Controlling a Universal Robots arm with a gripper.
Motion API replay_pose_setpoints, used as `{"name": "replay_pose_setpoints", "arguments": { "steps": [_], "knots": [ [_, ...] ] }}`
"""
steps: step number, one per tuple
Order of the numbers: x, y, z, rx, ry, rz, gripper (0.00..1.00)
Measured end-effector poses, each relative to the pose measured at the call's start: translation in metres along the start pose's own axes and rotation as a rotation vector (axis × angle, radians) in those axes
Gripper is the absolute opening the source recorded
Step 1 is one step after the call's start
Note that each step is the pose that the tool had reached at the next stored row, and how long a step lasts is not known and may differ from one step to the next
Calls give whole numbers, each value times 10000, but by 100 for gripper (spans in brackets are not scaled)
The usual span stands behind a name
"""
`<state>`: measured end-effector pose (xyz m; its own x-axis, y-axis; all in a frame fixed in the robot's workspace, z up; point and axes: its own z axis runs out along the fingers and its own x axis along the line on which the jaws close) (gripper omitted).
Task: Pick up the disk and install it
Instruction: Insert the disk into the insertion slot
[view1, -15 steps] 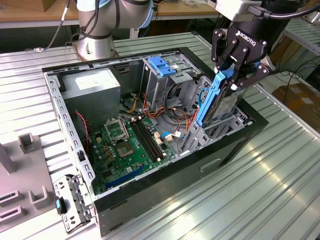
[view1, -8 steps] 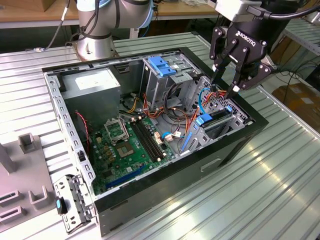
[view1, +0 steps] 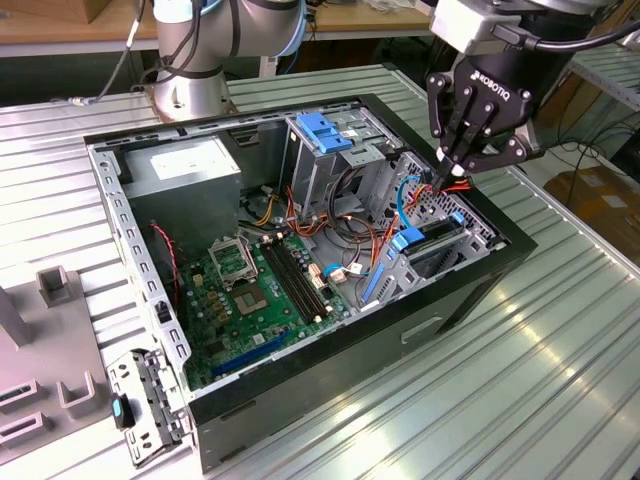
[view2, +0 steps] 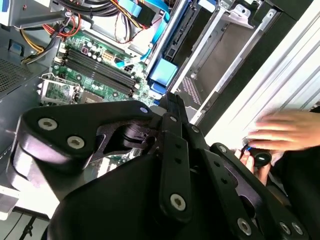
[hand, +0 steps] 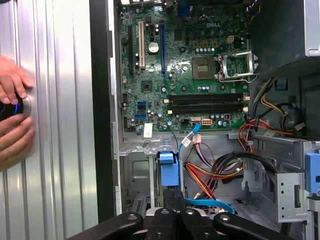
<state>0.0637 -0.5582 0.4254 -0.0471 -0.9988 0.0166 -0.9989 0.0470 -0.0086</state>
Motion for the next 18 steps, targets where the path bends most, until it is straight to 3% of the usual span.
{"name": "replay_pose_setpoints", "arguments": {
  "steps": [12, 18],
  "knots": [
    [-1, -18, 13, 1, -5, -2, 11],
    [-2, -133, 173, 1, 0, 0, 11]
  ]
}}
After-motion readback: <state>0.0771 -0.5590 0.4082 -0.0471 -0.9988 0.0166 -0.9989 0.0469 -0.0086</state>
